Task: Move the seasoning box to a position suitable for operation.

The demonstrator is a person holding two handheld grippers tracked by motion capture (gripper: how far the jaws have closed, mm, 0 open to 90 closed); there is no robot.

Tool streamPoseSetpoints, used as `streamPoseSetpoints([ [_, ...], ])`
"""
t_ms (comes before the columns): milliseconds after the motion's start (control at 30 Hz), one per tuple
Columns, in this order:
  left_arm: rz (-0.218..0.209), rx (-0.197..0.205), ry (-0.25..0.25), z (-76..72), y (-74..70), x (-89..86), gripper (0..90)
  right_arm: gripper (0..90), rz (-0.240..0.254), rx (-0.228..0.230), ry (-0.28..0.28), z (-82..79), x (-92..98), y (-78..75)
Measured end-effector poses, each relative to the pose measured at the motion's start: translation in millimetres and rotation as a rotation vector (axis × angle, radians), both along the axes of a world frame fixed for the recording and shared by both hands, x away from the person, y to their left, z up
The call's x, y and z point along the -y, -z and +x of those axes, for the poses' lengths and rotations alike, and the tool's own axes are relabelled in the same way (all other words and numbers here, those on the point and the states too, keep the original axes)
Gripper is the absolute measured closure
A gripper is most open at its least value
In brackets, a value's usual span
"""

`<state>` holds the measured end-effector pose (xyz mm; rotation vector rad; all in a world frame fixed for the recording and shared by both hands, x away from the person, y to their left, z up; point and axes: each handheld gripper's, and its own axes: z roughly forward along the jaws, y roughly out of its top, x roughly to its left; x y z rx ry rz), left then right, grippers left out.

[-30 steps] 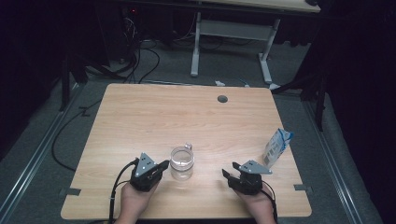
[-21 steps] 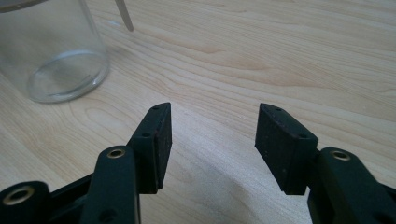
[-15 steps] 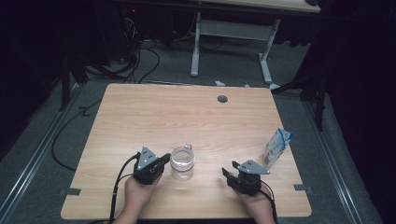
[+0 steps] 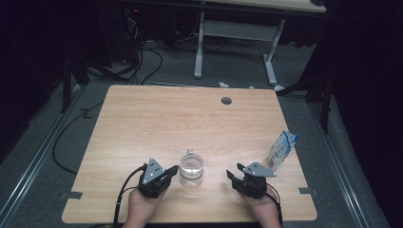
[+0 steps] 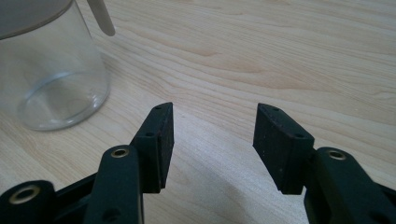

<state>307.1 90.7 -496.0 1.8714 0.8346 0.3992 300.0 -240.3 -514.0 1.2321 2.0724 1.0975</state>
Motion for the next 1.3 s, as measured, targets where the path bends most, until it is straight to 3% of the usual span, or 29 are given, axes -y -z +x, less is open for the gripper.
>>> streamPoseSetpoints([
  [633,-0.021,-0.002,0.129,-14.6,-0.7,31.8,90.0,50.3,0.005,0.004,0.004,-8.4,5.5,-0.2],
  [1300,-0.022,0.015,0.182,-16.1,-2.3,49.8,90.0,53.3,-0.012,-0.006,0.012,-19.0,9.4,2.3],
])
